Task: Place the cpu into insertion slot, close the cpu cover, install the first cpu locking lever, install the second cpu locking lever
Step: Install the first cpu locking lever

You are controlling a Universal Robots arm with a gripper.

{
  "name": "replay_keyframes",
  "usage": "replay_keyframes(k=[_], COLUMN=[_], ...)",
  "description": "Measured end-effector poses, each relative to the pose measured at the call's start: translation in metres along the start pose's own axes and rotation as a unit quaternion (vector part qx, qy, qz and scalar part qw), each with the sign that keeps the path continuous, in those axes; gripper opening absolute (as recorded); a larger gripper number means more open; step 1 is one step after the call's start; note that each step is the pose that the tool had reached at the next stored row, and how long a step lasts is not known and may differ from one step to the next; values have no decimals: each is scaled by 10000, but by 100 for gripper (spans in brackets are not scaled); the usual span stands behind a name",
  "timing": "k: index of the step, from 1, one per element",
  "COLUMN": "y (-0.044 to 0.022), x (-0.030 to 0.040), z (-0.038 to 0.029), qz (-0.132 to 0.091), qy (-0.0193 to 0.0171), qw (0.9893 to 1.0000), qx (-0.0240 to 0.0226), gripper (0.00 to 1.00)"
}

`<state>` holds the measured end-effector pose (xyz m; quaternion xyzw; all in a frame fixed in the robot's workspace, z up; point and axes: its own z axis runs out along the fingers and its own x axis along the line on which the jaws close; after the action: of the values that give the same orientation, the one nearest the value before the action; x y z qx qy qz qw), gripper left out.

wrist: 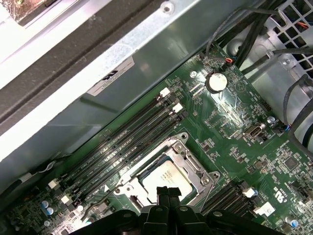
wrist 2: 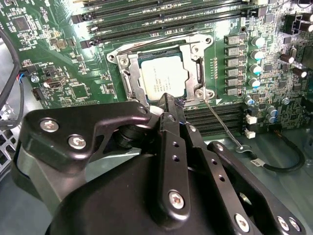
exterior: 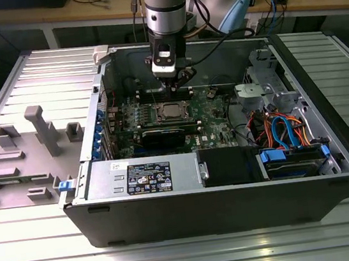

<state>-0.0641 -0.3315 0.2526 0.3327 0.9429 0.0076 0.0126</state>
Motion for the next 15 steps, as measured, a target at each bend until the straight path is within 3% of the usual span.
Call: replay_keyframes(k=[5,15], y=[0,0], x=[1,0], z=[0,0], qz=[-338,-342], qy=[8,8], qw=[9994,9994], qx=[-6,-6], gripper=[11,11])
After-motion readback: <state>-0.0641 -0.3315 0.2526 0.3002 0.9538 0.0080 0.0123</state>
